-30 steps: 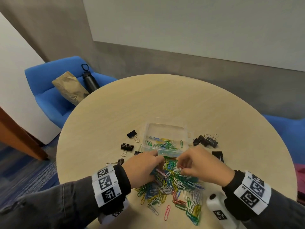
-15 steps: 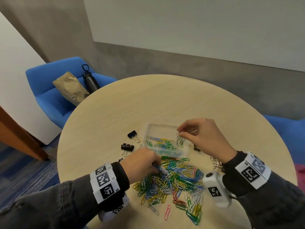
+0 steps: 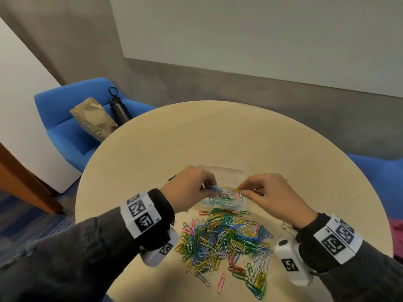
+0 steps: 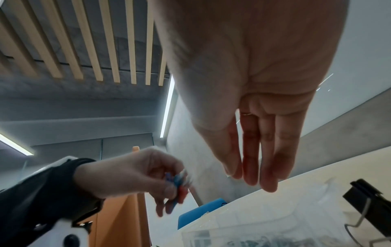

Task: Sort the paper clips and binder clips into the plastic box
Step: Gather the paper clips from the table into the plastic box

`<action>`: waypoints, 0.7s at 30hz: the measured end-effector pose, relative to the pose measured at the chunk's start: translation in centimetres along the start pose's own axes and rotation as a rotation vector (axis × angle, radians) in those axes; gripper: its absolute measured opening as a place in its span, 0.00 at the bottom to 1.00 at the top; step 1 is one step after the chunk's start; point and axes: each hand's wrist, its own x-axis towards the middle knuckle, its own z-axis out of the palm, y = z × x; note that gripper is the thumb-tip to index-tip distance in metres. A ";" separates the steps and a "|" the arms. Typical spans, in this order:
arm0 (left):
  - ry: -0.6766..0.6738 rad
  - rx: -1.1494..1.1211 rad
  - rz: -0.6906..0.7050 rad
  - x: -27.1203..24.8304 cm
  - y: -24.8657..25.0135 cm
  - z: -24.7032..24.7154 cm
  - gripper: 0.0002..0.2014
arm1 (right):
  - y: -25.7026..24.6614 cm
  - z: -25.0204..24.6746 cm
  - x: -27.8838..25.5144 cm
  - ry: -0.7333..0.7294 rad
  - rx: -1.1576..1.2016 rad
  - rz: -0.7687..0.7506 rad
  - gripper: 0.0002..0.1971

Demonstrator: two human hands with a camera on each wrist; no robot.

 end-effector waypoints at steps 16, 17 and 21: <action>-0.192 0.132 0.042 2.0 -0.3 1.9 0.30 | -0.4 0.3 -3.7 -0.336 -0.231 0.059 0.10; -0.239 0.137 0.070 2.1 0.0 2.0 0.29 | -0.5 0.4 -3.8 -0.373 -0.244 0.064 0.13; -0.386 0.235 0.017 2.3 0.0 2.8 0.18 | -1.0 1.1 -4.1 -0.473 -0.299 0.085 0.24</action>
